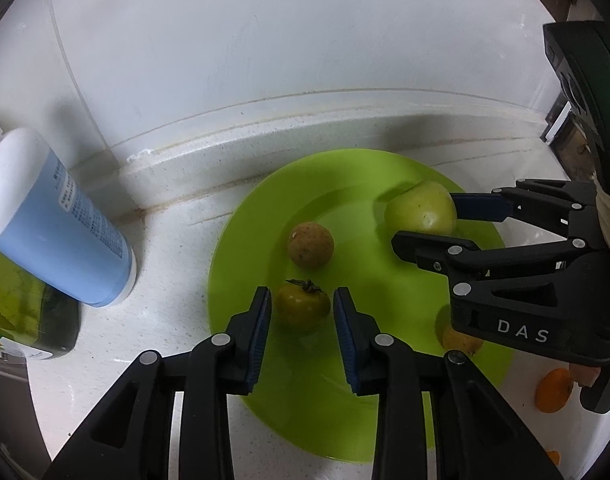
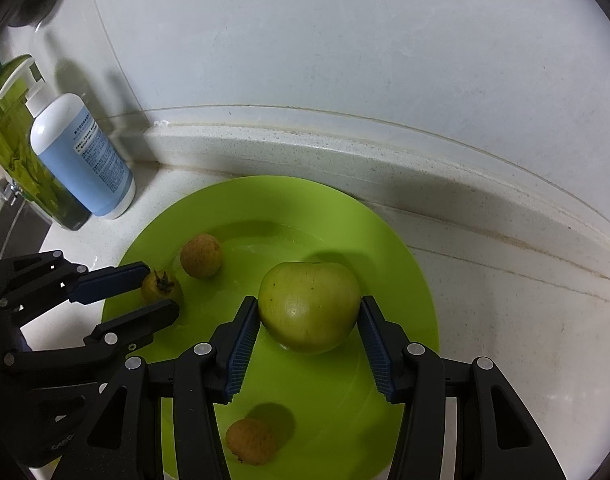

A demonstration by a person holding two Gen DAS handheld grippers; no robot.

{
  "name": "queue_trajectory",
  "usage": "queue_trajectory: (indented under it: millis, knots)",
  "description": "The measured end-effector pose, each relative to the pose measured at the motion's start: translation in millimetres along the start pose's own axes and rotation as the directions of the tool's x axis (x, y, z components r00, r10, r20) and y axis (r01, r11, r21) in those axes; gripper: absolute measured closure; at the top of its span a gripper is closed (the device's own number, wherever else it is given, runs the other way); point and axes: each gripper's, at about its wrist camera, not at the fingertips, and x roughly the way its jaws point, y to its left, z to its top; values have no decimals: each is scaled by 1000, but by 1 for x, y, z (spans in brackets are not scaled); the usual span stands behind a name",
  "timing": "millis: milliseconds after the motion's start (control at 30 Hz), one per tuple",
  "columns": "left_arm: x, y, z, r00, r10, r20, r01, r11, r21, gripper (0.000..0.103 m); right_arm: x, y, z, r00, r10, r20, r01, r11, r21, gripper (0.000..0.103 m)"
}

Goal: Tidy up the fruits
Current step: 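Open both tools to set the tomato and apple on the plate, then withdraw both open tools from the plate toward the remaining fruits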

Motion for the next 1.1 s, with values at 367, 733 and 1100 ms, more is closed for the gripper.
queue_trajectory:
  millis: [367,733,1100]
  knots:
    - [-59,-5,-14,994,39,100,-40,999,14,58,-57,8,-14,995,3,105,-2,1000,-3,50]
    - [-151,-21,-59,966,52,254,-51,999,-10,29,-146,33,-61,963,-34,268,34,999,4,43]
    - [-206,-58,-109,942,58,330,-70,997,25,20,-209,40,-127,925,-115,361,95,993,71,31]
